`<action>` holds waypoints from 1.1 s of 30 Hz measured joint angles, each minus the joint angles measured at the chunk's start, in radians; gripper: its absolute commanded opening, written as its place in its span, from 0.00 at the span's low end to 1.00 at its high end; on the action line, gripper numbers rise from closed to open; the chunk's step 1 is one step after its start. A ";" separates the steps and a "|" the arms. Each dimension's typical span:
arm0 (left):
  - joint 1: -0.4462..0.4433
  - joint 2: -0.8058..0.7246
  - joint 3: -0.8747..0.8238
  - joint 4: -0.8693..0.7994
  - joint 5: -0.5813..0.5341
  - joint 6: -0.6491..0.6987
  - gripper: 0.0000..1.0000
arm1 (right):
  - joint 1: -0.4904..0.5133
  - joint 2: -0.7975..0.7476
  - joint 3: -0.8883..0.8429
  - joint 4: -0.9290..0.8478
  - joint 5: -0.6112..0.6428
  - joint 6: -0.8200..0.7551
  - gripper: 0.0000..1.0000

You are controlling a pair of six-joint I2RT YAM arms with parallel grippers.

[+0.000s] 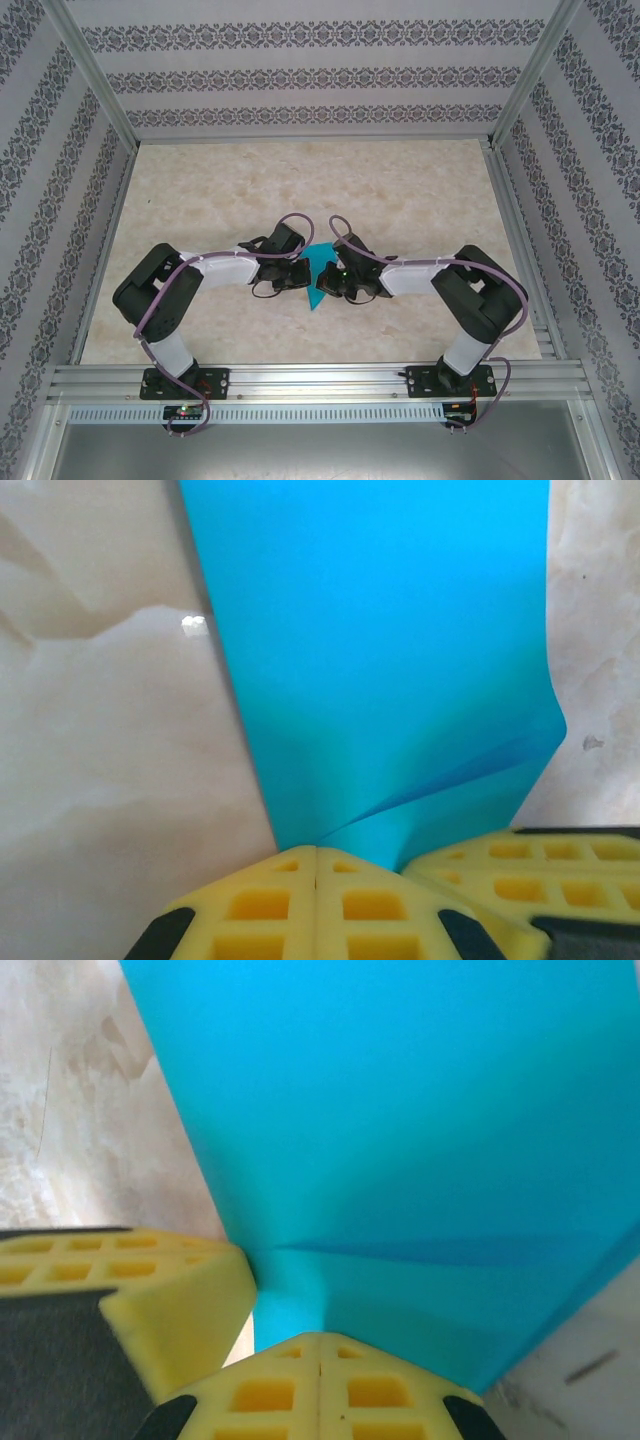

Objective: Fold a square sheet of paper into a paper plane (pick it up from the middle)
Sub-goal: Third fold the triangle at the center of the table.

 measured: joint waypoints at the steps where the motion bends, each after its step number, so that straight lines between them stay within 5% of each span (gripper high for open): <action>1: 0.000 0.000 0.000 0.000 0.000 -0.002 0.00 | 0.000 -0.016 -0.006 0.000 -0.006 -0.008 0.04; 10: -0.007 0.000 0.000 0.000 -0.014 -0.007 0.00 | 0.001 -0.123 -0.066 0.047 -0.050 -0.044 0.04; 33: -0.019 -0.005 -0.004 0.001 -0.043 -0.010 0.00 | 0.036 -0.032 -0.128 0.136 -0.101 -0.041 0.04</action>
